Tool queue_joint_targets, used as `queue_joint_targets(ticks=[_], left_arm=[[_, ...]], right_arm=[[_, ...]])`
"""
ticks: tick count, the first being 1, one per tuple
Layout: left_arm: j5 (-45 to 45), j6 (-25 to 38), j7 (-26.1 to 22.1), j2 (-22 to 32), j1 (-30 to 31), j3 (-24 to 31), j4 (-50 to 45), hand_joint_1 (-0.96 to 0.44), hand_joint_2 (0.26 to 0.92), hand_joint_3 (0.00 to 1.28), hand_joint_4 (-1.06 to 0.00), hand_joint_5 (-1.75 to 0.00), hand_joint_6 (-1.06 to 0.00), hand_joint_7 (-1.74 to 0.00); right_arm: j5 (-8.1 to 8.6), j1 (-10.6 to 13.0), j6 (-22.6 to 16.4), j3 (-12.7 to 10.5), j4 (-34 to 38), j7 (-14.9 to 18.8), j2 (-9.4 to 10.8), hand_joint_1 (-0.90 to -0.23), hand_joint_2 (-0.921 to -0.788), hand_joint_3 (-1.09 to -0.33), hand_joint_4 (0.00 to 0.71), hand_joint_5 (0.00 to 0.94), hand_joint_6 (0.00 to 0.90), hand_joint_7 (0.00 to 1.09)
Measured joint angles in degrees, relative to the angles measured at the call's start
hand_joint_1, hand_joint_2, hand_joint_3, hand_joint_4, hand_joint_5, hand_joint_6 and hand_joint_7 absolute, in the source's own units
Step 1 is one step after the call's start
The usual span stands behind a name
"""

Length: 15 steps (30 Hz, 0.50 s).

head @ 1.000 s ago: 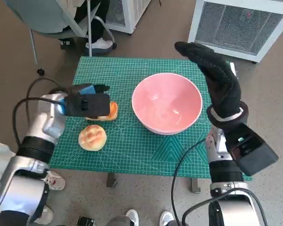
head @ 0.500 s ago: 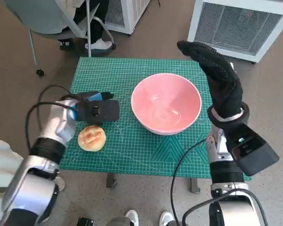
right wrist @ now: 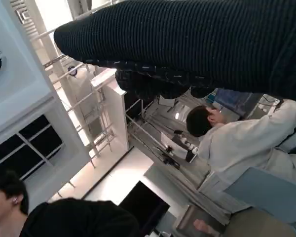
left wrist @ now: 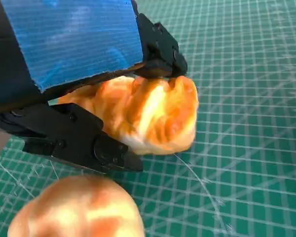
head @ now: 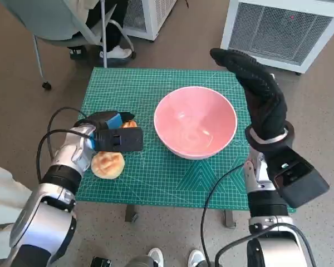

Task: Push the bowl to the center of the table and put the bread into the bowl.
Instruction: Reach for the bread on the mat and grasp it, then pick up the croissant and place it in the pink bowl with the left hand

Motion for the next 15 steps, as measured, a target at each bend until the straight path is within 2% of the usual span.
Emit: queue_joint_targets(ticks=[5,11,15], left_arm=[[0.1,-1.8,1.0,0.7,-0.9,-0.1,1.3,0.01,0.919,0.07,-0.69,-1.20,-0.61,-1.10],[-0.7,-2.9,0.3,2.1,-1.1,0.8,1.2,0.00,0.916,0.07,-0.68,-1.21,-0.65,-1.11],[-1.9,-3.1,-1.1,3.5,-1.2,2.5,-2.1,0.00,0.917,0.06,-0.69,-1.22,-0.65,-1.10]], right_arm=[[0.02,0.3,0.2,0.0,-0.6,-0.1,0.0,-0.601,-0.921,-0.789,0.295,0.101,-0.001,0.77],[0.01,0.7,0.3,-0.1,-1.1,-0.2,0.0,-0.599,-0.921,-0.788,0.294,0.104,-0.001,0.77],[0.01,0.8,0.4,-0.1,-1.1,-0.6,-0.1,-0.593,-0.921,-0.788,0.293,0.106,-0.001,0.77]])
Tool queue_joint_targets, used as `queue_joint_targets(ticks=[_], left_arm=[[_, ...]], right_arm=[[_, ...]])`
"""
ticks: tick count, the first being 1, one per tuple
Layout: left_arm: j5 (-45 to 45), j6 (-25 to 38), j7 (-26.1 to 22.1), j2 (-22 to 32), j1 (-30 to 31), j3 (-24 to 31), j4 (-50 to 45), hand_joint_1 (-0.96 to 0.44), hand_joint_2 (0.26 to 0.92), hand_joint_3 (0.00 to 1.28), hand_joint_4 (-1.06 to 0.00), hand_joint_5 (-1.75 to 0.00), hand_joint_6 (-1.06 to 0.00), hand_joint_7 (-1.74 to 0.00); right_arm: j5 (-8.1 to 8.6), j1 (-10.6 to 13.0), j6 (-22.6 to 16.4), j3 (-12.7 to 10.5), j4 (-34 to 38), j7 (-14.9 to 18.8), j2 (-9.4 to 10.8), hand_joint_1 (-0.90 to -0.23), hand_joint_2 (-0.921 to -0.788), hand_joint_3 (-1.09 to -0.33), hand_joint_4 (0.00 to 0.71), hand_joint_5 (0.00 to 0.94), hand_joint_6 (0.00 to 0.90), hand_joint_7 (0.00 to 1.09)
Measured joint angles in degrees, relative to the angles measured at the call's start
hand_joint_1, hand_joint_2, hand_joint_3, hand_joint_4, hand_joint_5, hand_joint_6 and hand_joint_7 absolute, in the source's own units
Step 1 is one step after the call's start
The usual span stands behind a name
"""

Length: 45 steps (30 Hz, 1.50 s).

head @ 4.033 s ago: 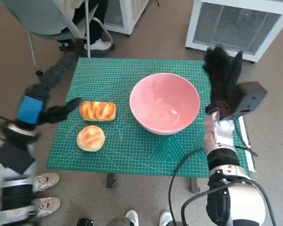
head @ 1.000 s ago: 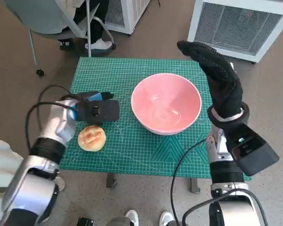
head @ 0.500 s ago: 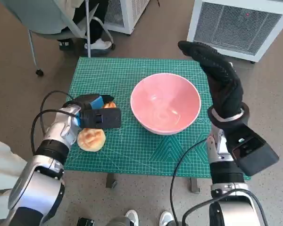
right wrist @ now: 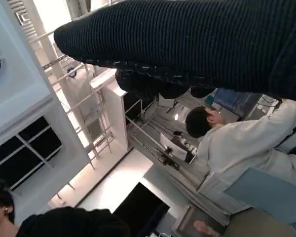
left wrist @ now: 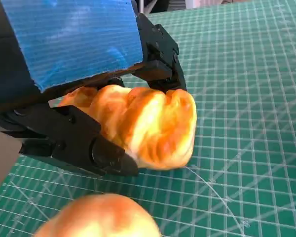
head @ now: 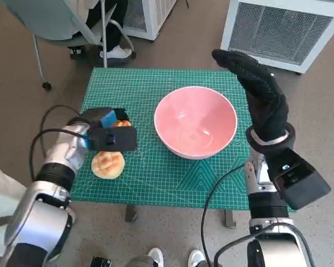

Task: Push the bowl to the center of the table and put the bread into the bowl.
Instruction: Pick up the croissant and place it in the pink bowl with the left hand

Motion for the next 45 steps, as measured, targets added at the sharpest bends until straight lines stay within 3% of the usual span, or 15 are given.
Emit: queue_joint_targets(ticks=[11,22,32,42,44,45], left_arm=[[-3.7,1.5,-3.0,2.9,-0.7,6.5,-20.0,0.00,0.920,0.07,-0.71,-1.11,-0.61,-1.22],[-4.5,2.3,-2.4,0.2,-2.0,9.3,-36.8,0.00,0.920,0.07,-0.71,-1.08,-0.61,-1.26],[-4.1,-5.7,0.1,-6.9,-5.5,6.0,-29.9,0.00,0.920,0.07,-0.72,-1.08,-0.60,-1.25],[-3.1,-5.9,-0.6,-11.9,-8.8,2.9,-20.2,0.00,0.920,0.08,-0.69,-1.11,-0.59,-1.26],[-3.2,-6.0,-0.9,-12.6,-9.1,2.6,-18.6,0.00,0.920,0.10,-0.66,-1.15,-0.57,-1.27],[-3.2,-6.0,-1.3,-13.0,-9.2,2.5,-17.8,0.00,0.921,0.16,-0.61,-1.21,-0.50,-1.33]], right_arm=[[0.16,0.0,0.3,0.0,-0.1,-0.2,0.0,-0.599,-0.921,-0.787,0.290,0.111,-0.001,0.77],[0.63,0.1,0.5,0.0,-0.1,-0.2,-0.1,-0.601,-0.921,-0.786,0.287,0.115,-0.001,0.77],[0.75,0.3,0.8,0.0,-0.4,0.2,-0.4,-0.614,-0.921,-0.774,0.287,0.122,-0.001,0.75],[0.80,1.0,0.6,-0.2,-0.5,0.6,-1.1,-0.614,-0.921,-0.774,0.285,0.124,-0.001,0.74],[0.75,1.0,0.4,-0.3,-0.5,0.6,-1.1,-0.611,-0.921,-0.779,0.285,0.125,-0.001,0.73],[0.70,1.0,0.3,-0.3,-0.5,0.6,-1.2,-0.611,-0.921,-0.780,0.286,0.125,-0.001,0.73]])
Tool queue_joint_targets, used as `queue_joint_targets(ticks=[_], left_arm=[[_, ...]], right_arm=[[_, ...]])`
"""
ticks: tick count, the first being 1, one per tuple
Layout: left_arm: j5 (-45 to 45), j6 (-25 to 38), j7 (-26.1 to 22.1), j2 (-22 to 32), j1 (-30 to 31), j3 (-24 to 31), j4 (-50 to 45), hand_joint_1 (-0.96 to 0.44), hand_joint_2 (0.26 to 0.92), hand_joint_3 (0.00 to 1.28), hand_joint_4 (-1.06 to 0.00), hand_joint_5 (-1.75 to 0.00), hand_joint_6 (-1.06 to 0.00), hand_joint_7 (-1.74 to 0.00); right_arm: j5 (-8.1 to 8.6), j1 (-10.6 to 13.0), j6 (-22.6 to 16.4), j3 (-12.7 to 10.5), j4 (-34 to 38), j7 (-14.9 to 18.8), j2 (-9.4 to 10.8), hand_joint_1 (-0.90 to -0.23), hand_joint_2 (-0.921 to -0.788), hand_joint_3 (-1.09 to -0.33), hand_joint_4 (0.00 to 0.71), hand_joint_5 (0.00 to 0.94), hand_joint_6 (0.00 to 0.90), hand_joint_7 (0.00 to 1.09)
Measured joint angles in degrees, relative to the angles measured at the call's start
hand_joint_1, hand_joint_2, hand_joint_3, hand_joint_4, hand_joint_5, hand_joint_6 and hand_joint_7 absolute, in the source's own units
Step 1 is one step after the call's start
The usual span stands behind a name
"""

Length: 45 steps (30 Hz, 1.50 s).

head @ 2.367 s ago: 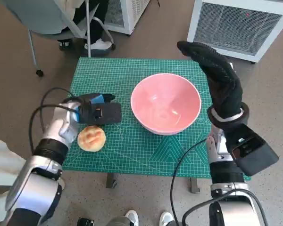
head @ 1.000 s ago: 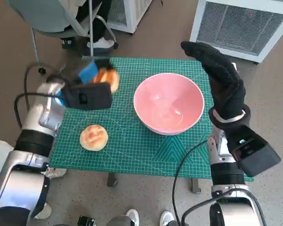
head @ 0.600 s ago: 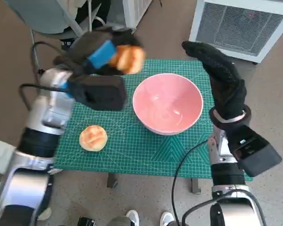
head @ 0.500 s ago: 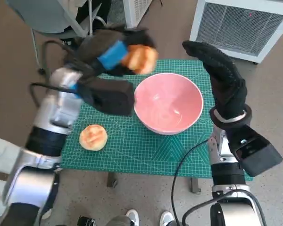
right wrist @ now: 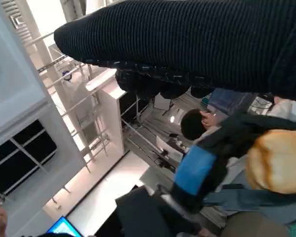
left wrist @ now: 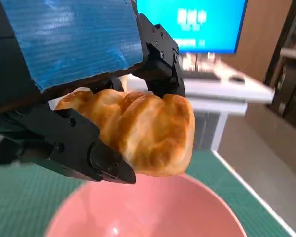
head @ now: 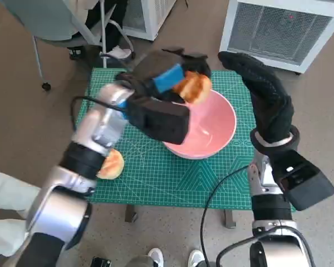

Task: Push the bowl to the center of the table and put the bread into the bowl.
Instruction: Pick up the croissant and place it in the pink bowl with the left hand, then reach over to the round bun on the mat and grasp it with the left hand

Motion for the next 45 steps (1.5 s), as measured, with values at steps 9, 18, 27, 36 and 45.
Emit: queue_joint_targets(ticks=[9,18,27,36,45], left_arm=[[-2.1,4.1,-13.6,-1.1,-0.8,-0.9,5.7,-0.12,0.793,0.12,-0.04,-0.09,-0.03,-0.38],[-3.3,6.1,-21.7,-0.1,-0.6,-0.8,3.5,-0.25,0.776,0.07,0.00,0.00,0.00,-0.33],[-4.8,6.1,-21.8,3.9,3.1,1.0,-9.4,-0.25,0.790,0.06,0.00,0.00,0.00,-0.33],[-10.3,7.8,-26.6,11.2,12.4,6.4,-26.6,-0.18,0.821,0.02,-0.02,-0.01,-0.14,-0.19],[-16.7,10.6,-31.0,22.0,25.9,15.6,-45.7,-0.13,0.830,0.00,-0.10,-0.01,-0.26,-0.09]], right_arm=[[-0.20,0.1,-0.4,-0.3,0.0,-0.1,-0.9,-0.626,-0.921,-0.779,0.286,0.126,-0.001,0.73],[-0.35,0.2,-0.6,-0.4,0.0,-1.0,-1.0,-0.628,-0.921,-0.777,0.286,0.127,-0.001,0.73],[-0.82,0.2,-1.0,-0.2,0.2,-1.6,-0.6,-0.617,-0.921,-0.780,0.286,0.127,-0.001,0.73],[-0.79,0.4,-1.6,-0.1,0.4,-1.8,-0.5,-0.620,-0.921,-0.779,0.285,0.127,-0.001,0.72],[-0.73,0.7,-1.5,0.4,-0.4,-1.8,-0.2,-0.620,-0.921,-0.780,0.284,0.127,-0.001,0.71]])
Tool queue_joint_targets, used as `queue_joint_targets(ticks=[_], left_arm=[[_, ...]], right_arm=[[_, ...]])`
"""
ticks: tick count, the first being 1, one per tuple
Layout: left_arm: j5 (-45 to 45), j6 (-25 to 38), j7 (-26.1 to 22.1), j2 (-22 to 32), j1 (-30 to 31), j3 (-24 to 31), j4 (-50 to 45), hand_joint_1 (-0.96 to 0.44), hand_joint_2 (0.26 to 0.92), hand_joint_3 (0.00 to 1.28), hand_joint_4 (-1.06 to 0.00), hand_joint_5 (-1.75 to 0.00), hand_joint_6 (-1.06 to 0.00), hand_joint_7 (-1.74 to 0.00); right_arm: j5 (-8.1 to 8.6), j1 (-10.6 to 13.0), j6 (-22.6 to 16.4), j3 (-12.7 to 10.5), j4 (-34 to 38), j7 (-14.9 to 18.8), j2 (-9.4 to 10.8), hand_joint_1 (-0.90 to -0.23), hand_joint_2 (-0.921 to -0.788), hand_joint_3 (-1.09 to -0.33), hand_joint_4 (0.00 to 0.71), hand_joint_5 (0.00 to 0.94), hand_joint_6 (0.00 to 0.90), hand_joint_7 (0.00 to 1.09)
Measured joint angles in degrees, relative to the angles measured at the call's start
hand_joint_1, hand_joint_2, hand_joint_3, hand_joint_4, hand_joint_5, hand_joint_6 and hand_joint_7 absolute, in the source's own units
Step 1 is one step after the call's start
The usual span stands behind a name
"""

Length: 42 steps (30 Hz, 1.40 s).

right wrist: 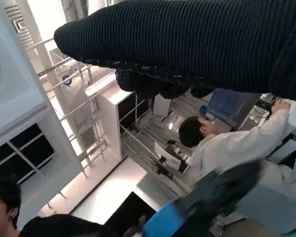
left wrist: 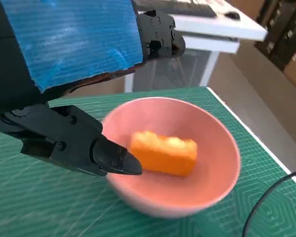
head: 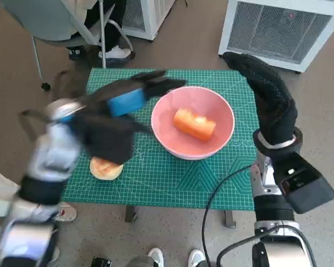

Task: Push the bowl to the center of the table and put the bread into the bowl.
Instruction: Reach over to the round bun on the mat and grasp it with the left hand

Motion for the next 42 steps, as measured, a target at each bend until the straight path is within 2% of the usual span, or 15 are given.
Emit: queue_joint_targets(ticks=[8,12,17,26,42], left_arm=[[-1.0,-1.4,-0.1,9.4,13.3,7.0,-5.4,-0.12,0.830,0.00,-0.12,-0.01,-0.28,-0.07],[-0.6,-1.5,0.2,11.9,19.5,8.9,-7.6,-0.11,0.832,0.01,-0.13,-0.01,-0.29,-0.06],[-0.6,-1.2,0.2,13.3,24.4,9.8,-8.9,-0.11,0.833,0.00,-0.13,0.00,-0.29,-0.04],[-0.6,-0.4,0.5,13.3,25.6,8.4,-8.2,-0.10,0.834,0.00,-0.15,-0.01,-0.29,-0.02],[4.4,-1.6,4.5,9.7,23.4,0.4,-0.3,-0.11,0.833,0.00,-0.17,0.00,-0.29,-0.01]], right_arm=[[0.26,0.3,0.4,0.1,0.0,0.0,0.2,-0.614,-0.921,-0.782,0.282,0.127,-0.001,0.71],[0.46,0.2,0.6,0.2,0.2,0.0,0.5,-0.609,-0.921,-0.784,0.281,0.128,-0.001,0.71],[0.51,0.1,0.9,0.3,0.7,0.0,0.9,-0.601,-0.921,-0.787,0.280,0.128,-0.001,0.71],[0.50,-0.1,1.1,0.3,0.9,0.0,0.9,-0.591,-0.921,-0.793,0.278,0.131,-0.001,0.74],[0.64,-0.1,1.6,0.1,0.8,0.4,0.6,-0.600,-0.921,-0.787,0.277,0.137,-0.001,0.72]])
